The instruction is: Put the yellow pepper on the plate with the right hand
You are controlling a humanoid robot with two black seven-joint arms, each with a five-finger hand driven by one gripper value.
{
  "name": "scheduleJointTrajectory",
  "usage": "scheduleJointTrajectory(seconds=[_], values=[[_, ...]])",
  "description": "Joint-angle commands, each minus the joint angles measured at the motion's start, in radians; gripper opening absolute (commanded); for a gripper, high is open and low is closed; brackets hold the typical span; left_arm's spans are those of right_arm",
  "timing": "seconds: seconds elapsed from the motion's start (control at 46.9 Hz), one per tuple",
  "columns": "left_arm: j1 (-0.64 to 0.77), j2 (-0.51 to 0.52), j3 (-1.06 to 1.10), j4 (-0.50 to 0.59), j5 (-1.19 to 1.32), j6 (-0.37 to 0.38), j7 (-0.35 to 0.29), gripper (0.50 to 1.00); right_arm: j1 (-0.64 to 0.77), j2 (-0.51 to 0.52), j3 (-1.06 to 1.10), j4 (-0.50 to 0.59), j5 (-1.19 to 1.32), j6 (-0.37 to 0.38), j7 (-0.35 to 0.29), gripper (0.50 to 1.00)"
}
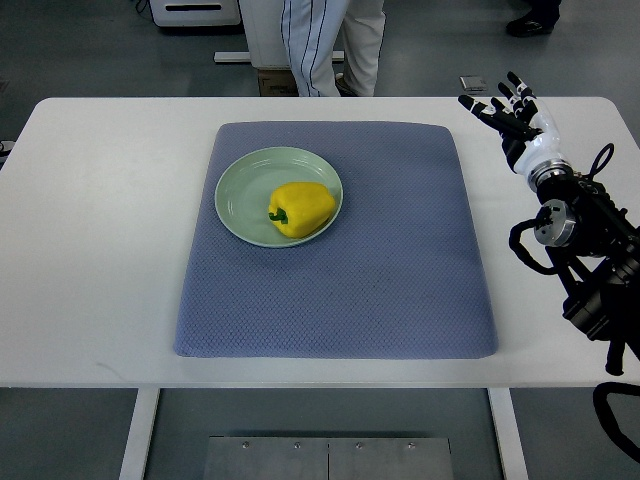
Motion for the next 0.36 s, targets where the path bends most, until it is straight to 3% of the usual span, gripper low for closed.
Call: scheduleJointTrajectory(seconds=[0.0, 0.341], values=[[0.0, 0.0, 0.0, -0.001, 0.0, 0.0, 0.0, 1.0, -0.007, 0.005, 0.003, -0.01, 0.001, 0.0, 0.0, 1.0], [0.0, 0.0, 0.0, 0.001, 0.0, 0.0, 0.0, 1.0, -0.024, 0.028, 0.049, -0.046, 0.001, 0.0, 0.002, 1.0]])
